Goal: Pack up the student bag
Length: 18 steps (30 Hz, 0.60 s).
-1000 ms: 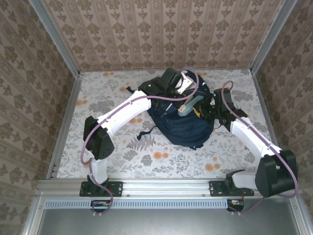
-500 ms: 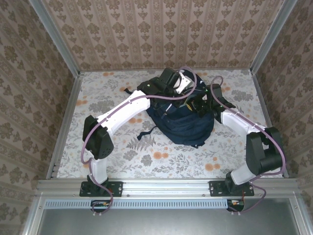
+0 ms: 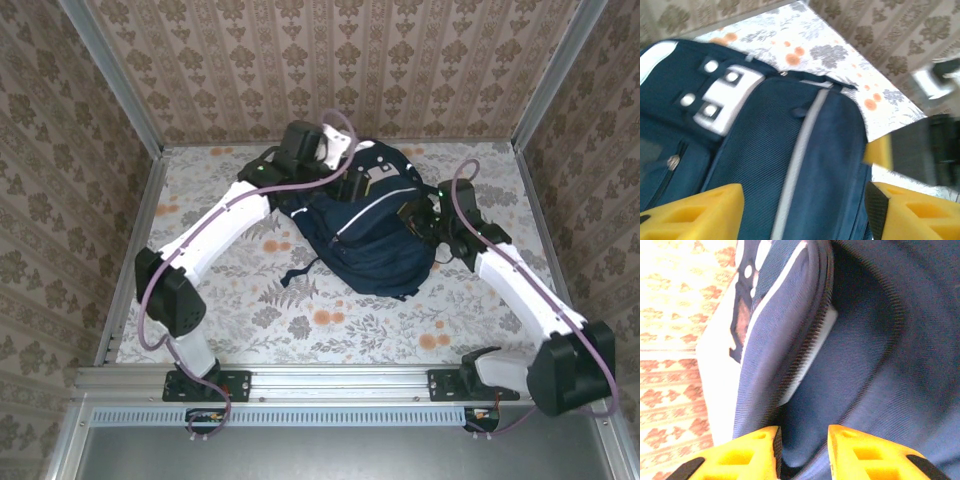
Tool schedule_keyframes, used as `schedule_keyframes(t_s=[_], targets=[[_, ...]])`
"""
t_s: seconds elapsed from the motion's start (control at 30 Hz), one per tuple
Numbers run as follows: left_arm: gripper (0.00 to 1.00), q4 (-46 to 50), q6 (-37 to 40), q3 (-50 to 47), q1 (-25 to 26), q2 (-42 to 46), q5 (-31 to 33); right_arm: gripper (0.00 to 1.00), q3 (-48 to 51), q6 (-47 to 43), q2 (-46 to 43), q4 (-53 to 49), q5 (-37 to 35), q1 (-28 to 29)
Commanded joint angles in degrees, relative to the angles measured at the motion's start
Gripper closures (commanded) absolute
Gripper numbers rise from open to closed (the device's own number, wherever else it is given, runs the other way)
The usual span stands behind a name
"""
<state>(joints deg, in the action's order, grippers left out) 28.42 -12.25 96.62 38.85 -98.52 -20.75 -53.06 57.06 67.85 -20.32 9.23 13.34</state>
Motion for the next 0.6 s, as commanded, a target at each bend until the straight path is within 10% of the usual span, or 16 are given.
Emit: schedule_keyframes(t_s=[0.0,0.3,0.57], targets=[[0.30,-2.8,-2.7,-8.1,-3.3,4.5,-1.8,0.63,2.1,-5.8,-3.1,-10.4,-10.2,-0.1],[0.26,-11.0,5.8,-30.5,-6.1,9.4,-8.6,0.32,-1.3,-12.4,-5.1,-10.8,-5.0,0.4],[0.41,-24.0,10.4,-38.1,-6.1,7.1,-14.3,0.24,-4.8,-13.1,-2.5,-11.0,-2.7,3.5]])
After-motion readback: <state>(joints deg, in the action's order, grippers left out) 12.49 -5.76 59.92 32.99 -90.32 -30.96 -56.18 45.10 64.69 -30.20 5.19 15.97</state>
